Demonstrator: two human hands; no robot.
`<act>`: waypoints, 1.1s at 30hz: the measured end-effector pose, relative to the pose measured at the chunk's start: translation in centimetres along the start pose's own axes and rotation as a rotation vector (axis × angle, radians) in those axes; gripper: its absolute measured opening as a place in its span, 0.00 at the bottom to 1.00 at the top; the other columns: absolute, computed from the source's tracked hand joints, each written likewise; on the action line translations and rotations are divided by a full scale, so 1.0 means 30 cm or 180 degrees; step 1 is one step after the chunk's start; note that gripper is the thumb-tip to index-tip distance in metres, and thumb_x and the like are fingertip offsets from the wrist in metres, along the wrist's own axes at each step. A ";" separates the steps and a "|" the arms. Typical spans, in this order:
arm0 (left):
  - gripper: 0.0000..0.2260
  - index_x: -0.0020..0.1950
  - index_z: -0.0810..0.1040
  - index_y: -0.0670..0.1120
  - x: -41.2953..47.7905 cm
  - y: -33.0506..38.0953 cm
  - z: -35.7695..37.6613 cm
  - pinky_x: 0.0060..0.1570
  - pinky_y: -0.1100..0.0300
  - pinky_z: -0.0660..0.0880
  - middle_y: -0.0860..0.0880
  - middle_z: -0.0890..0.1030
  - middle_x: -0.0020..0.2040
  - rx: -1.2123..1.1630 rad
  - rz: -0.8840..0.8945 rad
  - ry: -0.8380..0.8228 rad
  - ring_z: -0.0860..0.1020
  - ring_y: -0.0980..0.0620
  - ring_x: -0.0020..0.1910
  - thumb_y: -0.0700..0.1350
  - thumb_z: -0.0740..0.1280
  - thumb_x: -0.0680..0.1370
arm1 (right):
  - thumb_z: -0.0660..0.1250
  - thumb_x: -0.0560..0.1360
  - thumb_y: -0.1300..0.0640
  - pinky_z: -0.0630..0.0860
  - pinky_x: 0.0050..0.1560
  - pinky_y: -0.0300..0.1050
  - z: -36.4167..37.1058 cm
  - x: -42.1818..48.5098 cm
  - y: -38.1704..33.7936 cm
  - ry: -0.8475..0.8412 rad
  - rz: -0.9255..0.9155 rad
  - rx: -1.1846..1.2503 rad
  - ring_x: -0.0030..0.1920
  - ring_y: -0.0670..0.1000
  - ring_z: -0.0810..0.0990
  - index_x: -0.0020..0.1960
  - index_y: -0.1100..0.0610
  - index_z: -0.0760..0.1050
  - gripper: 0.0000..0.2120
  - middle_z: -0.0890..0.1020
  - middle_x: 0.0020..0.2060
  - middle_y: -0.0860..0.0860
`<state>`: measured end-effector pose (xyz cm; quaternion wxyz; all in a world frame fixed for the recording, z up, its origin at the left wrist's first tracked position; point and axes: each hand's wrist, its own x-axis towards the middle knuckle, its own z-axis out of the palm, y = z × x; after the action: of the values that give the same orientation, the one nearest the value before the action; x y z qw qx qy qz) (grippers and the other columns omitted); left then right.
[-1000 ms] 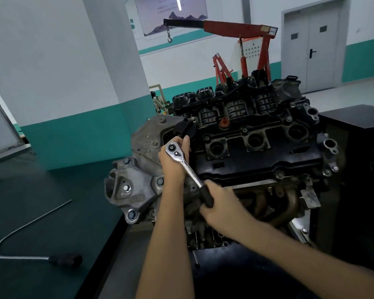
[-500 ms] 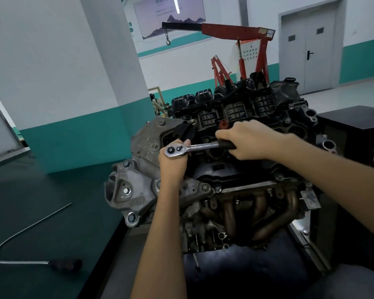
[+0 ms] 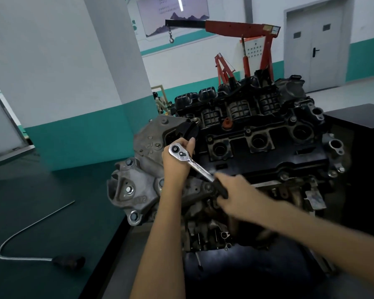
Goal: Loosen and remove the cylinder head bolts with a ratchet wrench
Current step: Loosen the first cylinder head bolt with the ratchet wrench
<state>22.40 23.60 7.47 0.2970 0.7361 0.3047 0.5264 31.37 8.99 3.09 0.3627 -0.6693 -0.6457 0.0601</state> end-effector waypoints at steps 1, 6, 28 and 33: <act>0.17 0.32 0.73 0.39 0.001 -0.004 -0.003 0.35 0.57 0.66 0.47 0.71 0.27 0.0007 0.0009 -0.0106 0.68 0.52 0.29 0.46 0.68 0.78 | 0.65 0.69 0.63 0.71 0.29 0.45 -0.073 0.023 0.019 -0.0109 -0.0090 -0.0305 0.29 0.50 0.76 0.48 0.53 0.71 0.10 0.75 0.30 0.49; 0.16 0.32 0.73 0.42 0.005 -0.003 -0.011 0.35 0.57 0.66 0.53 0.70 0.26 -0.0033 -0.0061 -0.0156 0.67 0.55 0.29 0.47 0.68 0.78 | 0.64 0.73 0.56 0.62 0.34 0.43 -0.315 0.167 0.020 0.0047 -0.0627 -0.2229 0.35 0.55 0.73 0.56 0.47 0.70 0.13 0.62 0.30 0.43; 0.17 0.33 0.73 0.41 0.006 -0.002 -0.001 0.34 0.60 0.66 0.53 0.71 0.26 0.0095 0.0004 -0.0211 0.68 0.58 0.27 0.47 0.68 0.79 | 0.66 0.71 0.63 0.66 0.28 0.38 -0.249 0.100 0.031 -0.0366 -0.0364 -0.1011 0.25 0.41 0.70 0.44 0.50 0.71 0.09 0.71 0.28 0.45; 0.17 0.33 0.72 0.38 -0.007 -0.004 -0.001 0.33 0.58 0.65 0.51 0.69 0.26 -0.0161 -0.0119 0.0027 0.66 0.55 0.28 0.46 0.68 0.78 | 0.64 0.72 0.57 0.64 0.32 0.42 -0.309 0.162 0.003 -0.0058 -0.0576 -0.2173 0.33 0.51 0.74 0.52 0.47 0.70 0.10 0.66 0.31 0.43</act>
<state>22.31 23.53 7.26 0.3240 0.7203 0.3064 0.5314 37.29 9.63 11.69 0.1161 -0.6915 -0.6884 -0.1855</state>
